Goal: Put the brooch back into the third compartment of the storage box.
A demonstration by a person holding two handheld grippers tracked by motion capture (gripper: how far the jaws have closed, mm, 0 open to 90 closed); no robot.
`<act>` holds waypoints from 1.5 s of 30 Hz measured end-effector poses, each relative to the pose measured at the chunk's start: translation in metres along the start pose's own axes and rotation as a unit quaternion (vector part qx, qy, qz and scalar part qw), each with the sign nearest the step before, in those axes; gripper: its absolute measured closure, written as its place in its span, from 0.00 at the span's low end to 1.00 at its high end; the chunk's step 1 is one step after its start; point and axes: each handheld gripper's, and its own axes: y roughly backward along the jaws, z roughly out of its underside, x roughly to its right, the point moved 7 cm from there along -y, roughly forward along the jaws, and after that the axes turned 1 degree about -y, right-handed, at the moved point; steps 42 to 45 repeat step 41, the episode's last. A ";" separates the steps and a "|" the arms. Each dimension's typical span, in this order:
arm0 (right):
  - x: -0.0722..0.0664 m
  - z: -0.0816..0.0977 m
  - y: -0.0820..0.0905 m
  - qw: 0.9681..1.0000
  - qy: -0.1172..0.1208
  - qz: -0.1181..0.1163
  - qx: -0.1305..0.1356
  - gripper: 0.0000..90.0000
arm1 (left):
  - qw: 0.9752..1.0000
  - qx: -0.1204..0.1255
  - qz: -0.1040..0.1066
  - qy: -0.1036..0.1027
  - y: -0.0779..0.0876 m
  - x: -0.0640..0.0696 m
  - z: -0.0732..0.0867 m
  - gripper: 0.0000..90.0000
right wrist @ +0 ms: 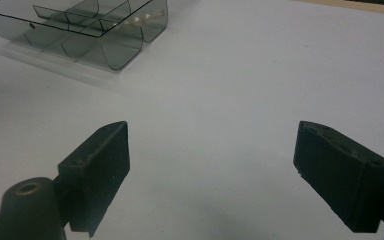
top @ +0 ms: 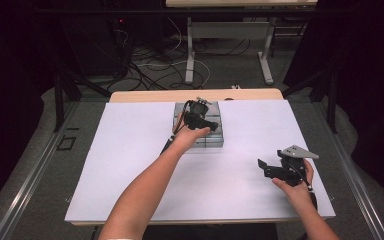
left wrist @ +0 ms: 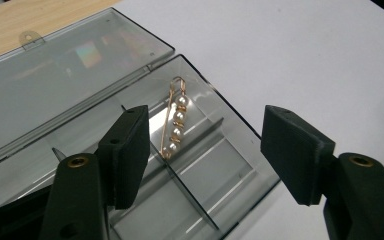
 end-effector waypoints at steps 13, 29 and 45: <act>-0.001 0.000 -0.001 1.000 -0.002 0.001 0.000 0.16 | 1.000 0.021 0.012 -0.020 0.020 0.019 0.025 0.32; -0.002 0.001 -0.001 1.000 -0.001 0.002 -0.003 0.16 | 0.997 0.066 0.025 -0.010 0.051 0.020 0.069 0.18; -0.003 0.002 -0.002 1.000 -0.005 0.002 -0.006 0.16 | 0.995 0.098 -0.004 0.033 0.072 0.000 0.115 0.03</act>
